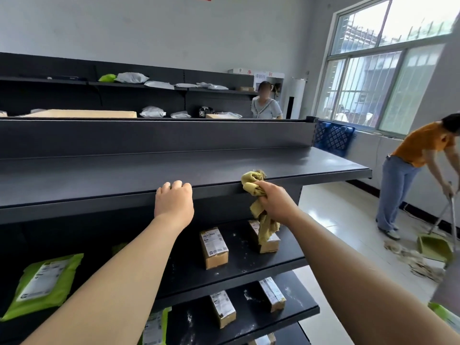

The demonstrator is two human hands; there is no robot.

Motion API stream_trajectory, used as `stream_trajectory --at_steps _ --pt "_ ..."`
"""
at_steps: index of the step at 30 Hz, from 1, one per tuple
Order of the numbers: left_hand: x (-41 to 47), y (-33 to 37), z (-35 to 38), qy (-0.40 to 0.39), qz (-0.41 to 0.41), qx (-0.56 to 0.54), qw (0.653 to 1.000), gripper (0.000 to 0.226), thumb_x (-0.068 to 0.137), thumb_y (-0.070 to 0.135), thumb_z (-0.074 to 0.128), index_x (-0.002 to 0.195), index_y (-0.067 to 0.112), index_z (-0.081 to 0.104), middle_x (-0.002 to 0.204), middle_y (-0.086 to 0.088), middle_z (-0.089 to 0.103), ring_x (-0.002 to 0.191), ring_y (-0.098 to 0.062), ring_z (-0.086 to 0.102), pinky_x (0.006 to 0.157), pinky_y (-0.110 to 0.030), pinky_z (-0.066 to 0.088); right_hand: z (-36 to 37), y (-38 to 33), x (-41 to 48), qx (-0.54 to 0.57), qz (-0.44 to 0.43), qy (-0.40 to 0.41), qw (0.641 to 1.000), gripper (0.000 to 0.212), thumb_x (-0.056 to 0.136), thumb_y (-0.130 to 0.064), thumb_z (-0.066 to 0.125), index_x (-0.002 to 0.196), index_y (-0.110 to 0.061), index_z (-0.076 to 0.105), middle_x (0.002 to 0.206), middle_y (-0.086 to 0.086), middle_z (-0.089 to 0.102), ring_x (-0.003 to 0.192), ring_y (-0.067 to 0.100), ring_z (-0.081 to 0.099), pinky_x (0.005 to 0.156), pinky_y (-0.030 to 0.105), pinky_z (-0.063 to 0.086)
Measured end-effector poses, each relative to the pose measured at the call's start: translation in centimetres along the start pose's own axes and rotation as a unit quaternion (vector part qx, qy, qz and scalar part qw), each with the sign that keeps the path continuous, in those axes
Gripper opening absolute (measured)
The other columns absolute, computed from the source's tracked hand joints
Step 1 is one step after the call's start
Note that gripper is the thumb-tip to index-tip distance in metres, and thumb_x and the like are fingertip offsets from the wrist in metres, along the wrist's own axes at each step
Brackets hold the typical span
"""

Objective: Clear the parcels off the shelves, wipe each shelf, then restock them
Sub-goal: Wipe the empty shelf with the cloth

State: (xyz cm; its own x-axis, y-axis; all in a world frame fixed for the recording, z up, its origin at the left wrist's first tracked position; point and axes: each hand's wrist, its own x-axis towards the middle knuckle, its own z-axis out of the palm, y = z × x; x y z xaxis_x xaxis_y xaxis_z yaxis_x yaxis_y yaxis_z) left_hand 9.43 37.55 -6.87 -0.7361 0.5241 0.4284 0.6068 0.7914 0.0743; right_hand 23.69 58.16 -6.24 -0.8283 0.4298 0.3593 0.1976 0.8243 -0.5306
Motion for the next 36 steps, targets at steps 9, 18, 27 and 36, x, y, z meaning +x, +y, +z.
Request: stream_trajectory --at_steps 9,18,27,36 --pt "-2.1 16.1 0.8 -0.136 0.173 -0.209 0.953 0.054 0.092 0.03 0.057 0.143 0.023 0.04 0.141 -0.002 0.048 0.128 -0.024 0.046 0.107 -0.038 0.037 -7.3 7.9 -8.3 0.052 0.13 0.009 0.99 0.025 0.094 -0.02 0.055 0.117 -0.026 0.049 0.097 -0.006 0.057 0.086 0.011 0.055 0.062 0.014 0.038" --pt "-9.3 33.9 2.6 -0.262 0.293 -0.391 0.832 0.017 0.084 0.023 0.068 0.101 0.025 0.067 0.1 0.006 0.068 0.089 -0.011 0.063 0.083 -0.032 0.055 -16.8 16.6 -21.2 0.106 0.268 -0.035 0.957 0.054 0.08 -0.008 0.068 0.127 -0.019 0.042 0.117 0.0 0.062 0.103 0.02 0.061 0.083 0.029 0.054" --pt "-17.2 49.0 3.0 -0.327 0.303 -0.434 0.783 0.016 0.087 0.001 0.045 0.084 0.014 0.054 0.079 -0.008 0.065 0.072 -0.023 0.065 0.064 -0.038 0.058 -24.9 25.2 -34.4 0.078 0.361 -0.022 0.929 0.057 0.07 -0.012 0.081 0.118 -0.021 0.053 0.114 -0.001 0.061 0.105 0.016 0.061 0.095 0.035 0.052" --pt "-23.5 57.7 3.1 -0.473 0.222 -0.528 0.669 0.023 0.09 -0.007 0.037 0.092 0.006 0.056 0.075 -0.016 0.055 0.065 -0.026 0.055 0.064 -0.041 0.055 -29.7 29.7 -43.9 0.083 0.419 0.063 0.902 0.008 0.082 -0.013 0.071 0.086 -0.02 0.071 0.074 -0.006 0.068 0.064 0.008 0.061 0.056 0.02 0.049"
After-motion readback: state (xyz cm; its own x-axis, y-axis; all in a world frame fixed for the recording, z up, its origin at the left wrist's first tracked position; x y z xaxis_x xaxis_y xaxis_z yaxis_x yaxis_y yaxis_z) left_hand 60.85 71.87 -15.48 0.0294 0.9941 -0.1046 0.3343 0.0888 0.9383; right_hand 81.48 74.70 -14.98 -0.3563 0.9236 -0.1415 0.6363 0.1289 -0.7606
